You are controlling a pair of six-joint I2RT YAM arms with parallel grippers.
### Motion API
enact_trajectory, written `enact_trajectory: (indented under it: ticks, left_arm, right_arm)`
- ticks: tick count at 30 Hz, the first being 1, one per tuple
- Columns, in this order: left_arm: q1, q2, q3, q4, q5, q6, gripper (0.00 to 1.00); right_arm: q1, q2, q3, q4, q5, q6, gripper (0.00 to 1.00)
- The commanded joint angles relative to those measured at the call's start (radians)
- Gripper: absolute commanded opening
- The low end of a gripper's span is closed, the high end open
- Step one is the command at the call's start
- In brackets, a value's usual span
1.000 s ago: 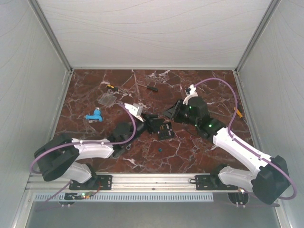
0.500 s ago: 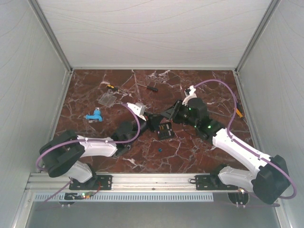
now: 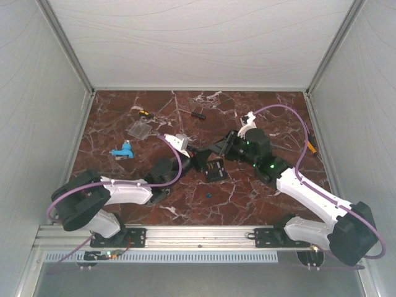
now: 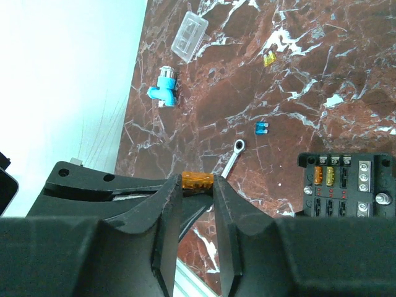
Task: Snap on the fuse box
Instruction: Pick up the fuse from the center of the board.
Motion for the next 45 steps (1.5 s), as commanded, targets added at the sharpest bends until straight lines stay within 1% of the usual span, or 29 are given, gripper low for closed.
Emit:
enact_trajectory:
  ticks: [1,4,6,8,10,11,14,17,21,23,25,28,34,38,45]
  left_arm:
    - [-0.002,-0.019,0.003,0.134,-0.013,0.022,0.00]
    - [-0.001,-0.026,-0.008,0.143,-0.007,0.036,0.00]
    - [0.007,-0.036,-0.019,0.136,0.014,0.043,0.00]
    - [0.037,-0.051,-0.031,0.122,0.086,0.021,0.00]
    - [0.095,-0.067,-0.047,0.107,0.206,-0.035,0.00]
    - [0.133,-0.073,-0.054,0.107,0.283,-0.069,0.00]
    - [0.239,-0.088,-0.069,0.125,0.520,-0.160,0.00]
    - [0.342,-0.086,-0.077,0.174,0.751,-0.260,0.00]
    - [0.439,-0.053,-0.078,0.320,0.974,-0.443,0.00]
    - [0.468,-0.022,-0.069,0.403,1.050,-0.544,0.00]
    - [0.479,0.008,-0.061,0.483,1.099,-0.611,0.00]
    - [0.479,0.024,-0.038,0.482,1.140,-0.639,0.00]
    - [0.477,0.012,-0.040,0.472,1.137,-0.660,0.00]
    - [0.464,0.011,-0.036,0.472,1.135,-0.668,0.00]
    - [0.451,-0.007,-0.035,0.472,1.129,-0.672,0.00]
  right_arm:
    - [0.019,0.007,-0.005,0.032,-0.071,0.005,0.25]
    - [0.018,0.017,0.008,0.034,-0.095,-0.017,0.31]
    - [0.018,0.014,0.018,0.032,-0.100,-0.049,0.40]
    - [0.006,0.006,0.035,0.027,-0.117,-0.111,0.48]
    - [-0.023,-0.009,0.048,0.030,-0.161,-0.197,0.56]
    - [-0.046,-0.017,0.050,0.041,-0.208,-0.247,0.57]
    - [-0.124,-0.042,0.049,0.070,-0.360,-0.372,0.57]
    - [-0.158,-0.049,0.067,0.072,-0.477,-0.478,0.56]
    - [-0.158,-0.050,0.077,0.087,-0.558,-0.567,0.54]
    - [-0.162,-0.045,0.079,0.096,-0.590,-0.583,0.53]
    - [-0.165,-0.033,0.083,0.109,-0.637,-0.584,0.52]
    - [-0.164,-0.014,0.094,0.131,-0.692,-0.568,0.50]
    - [-0.139,0.032,0.115,0.167,-0.738,-0.526,0.46]
    - [-0.096,0.072,0.139,0.147,-0.753,-0.533,0.43]
    - [-0.078,0.120,0.157,0.127,-0.792,-0.523,0.36]
